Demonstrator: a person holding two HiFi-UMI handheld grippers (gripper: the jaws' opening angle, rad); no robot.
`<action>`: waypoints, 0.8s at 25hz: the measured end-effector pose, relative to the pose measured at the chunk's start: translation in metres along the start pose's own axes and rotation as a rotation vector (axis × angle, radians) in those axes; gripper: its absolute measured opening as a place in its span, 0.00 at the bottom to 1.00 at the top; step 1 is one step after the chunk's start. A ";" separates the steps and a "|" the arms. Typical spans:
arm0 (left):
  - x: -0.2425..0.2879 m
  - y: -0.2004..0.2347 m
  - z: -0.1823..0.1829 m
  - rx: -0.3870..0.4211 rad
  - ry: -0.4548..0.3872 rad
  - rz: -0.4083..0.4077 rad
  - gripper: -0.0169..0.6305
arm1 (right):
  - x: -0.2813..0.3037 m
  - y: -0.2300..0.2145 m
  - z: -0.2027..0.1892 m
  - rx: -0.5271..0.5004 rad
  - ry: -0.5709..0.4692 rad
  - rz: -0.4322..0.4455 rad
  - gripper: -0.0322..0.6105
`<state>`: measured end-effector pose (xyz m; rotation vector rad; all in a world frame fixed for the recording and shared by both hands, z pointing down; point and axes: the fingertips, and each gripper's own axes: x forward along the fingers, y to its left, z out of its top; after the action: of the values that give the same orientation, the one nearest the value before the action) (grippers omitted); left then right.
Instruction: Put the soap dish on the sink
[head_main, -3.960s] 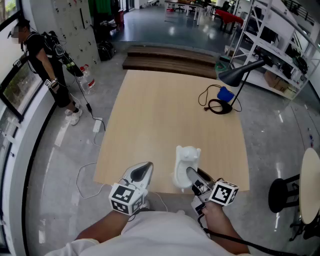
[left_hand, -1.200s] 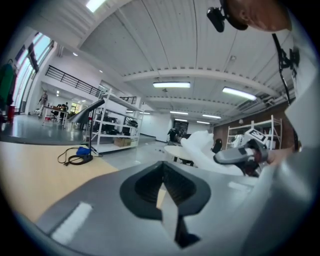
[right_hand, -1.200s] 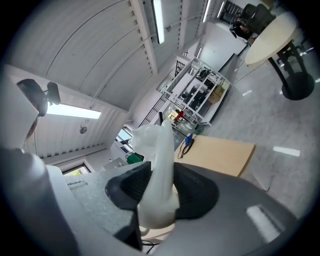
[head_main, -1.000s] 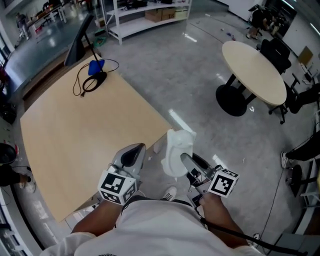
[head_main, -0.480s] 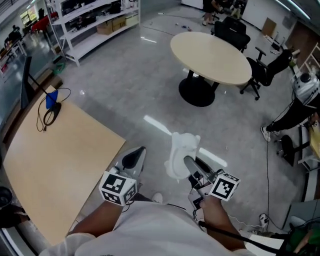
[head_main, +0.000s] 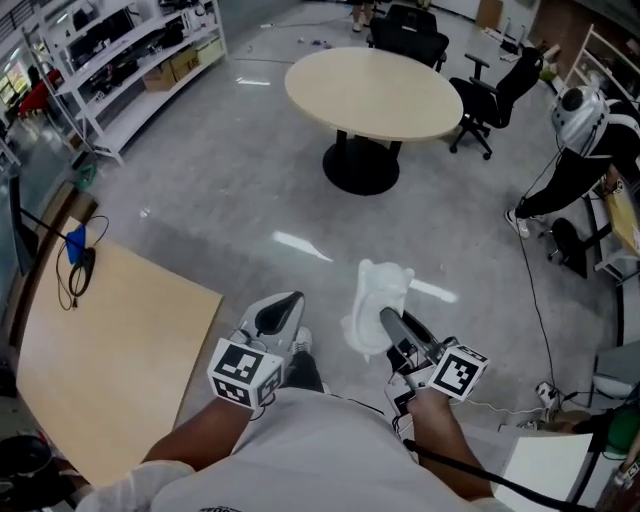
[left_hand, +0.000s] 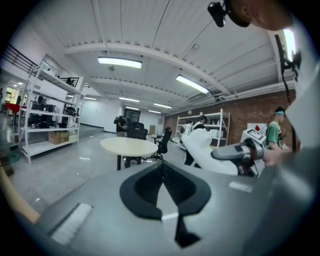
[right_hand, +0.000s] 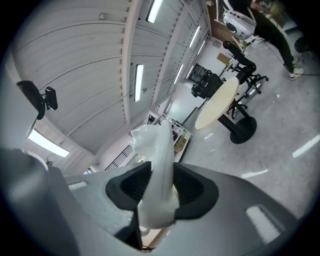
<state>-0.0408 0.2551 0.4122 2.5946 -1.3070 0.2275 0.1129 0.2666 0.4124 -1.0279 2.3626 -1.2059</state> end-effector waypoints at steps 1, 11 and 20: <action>0.006 -0.002 0.001 0.001 0.001 -0.011 0.04 | -0.002 -0.003 0.002 0.003 -0.009 -0.008 0.27; 0.061 -0.005 0.011 0.010 0.011 -0.107 0.04 | -0.007 -0.032 0.034 0.025 -0.085 -0.076 0.27; 0.121 0.028 0.024 0.008 0.034 -0.160 0.04 | 0.032 -0.067 0.064 0.045 -0.095 -0.130 0.27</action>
<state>0.0088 0.1386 0.4215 2.6727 -1.0834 0.2476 0.1564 0.1797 0.4290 -1.2125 2.2162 -1.2206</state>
